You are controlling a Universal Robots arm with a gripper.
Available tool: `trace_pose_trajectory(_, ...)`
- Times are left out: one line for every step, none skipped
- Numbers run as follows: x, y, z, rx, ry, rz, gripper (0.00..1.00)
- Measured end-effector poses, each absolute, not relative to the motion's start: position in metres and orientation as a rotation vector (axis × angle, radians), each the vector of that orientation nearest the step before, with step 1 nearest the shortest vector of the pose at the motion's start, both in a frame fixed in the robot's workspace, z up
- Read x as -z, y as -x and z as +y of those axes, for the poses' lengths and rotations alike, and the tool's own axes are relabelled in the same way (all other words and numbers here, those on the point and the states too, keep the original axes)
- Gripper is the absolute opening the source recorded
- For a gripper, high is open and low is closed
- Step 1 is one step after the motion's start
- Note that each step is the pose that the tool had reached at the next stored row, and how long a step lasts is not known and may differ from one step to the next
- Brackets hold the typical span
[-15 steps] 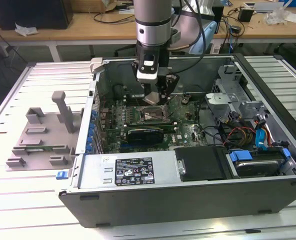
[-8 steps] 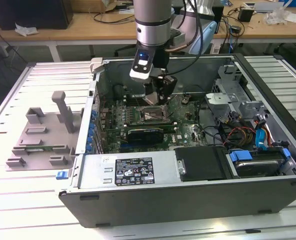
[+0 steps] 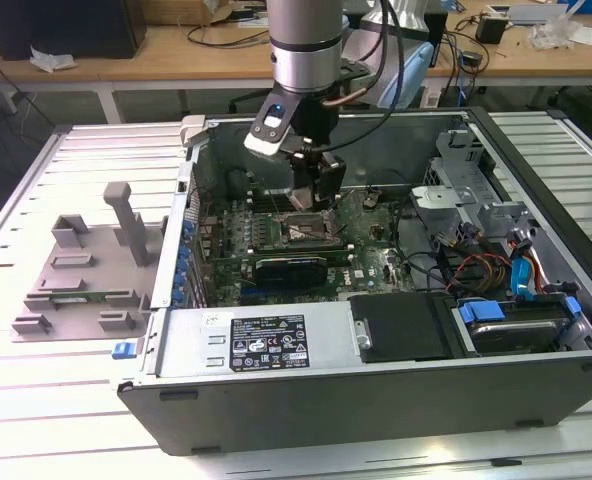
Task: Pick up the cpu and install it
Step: 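Place the cpu into insertion slot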
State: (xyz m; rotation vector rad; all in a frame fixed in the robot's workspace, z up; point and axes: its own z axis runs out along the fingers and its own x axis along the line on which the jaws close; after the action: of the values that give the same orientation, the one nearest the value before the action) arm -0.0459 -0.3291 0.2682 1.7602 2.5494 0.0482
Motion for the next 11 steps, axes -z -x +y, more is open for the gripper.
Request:
trace_pose_trajectory(-0.2682,0.0459,-0.3291,-0.048,-1.781,2.534,0.55)
trace_pose_trajectory(-0.2681,0.0459,-0.3291,-0.047,-1.817,2.508,0.55)
trace_pose_trajectory(-0.2681,0.0459,-0.3290,-0.046,-1.834,2.496,0.55)
trace_pose_trajectory(-0.2680,0.0459,-0.3291,-0.045,-1.861,2.476,0.55)
trace_pose_trajectory(-0.2680,0.0459,-0.3291,-0.045,-1.882,2.459,0.55)
trace_pose_trajectory(-0.2680,0.0459,-0.3291,-0.044,-1.903,2.442,0.55)
trace_pose_trajectory(-0.2679,0.0459,-0.3291,-0.043,-1.947,2.407,0.55)
trace_pose_trajectory(-0.2678,0.0459,-0.3291,-0.042,-1.978,2.381,0.55)
trace_pose_trajectory(-0.2678,0.0459,-0.3291,-0.041,-2.021,2.344,0.55)
trace_pose_trajectory(-0.2677,0.0459,-0.3291,-0.039,-2.060,2.309,0.55)
trace_pose_trajectory(-0.2676,0.0459,-0.3290,-0.039,-2.091,2.281,0.55)
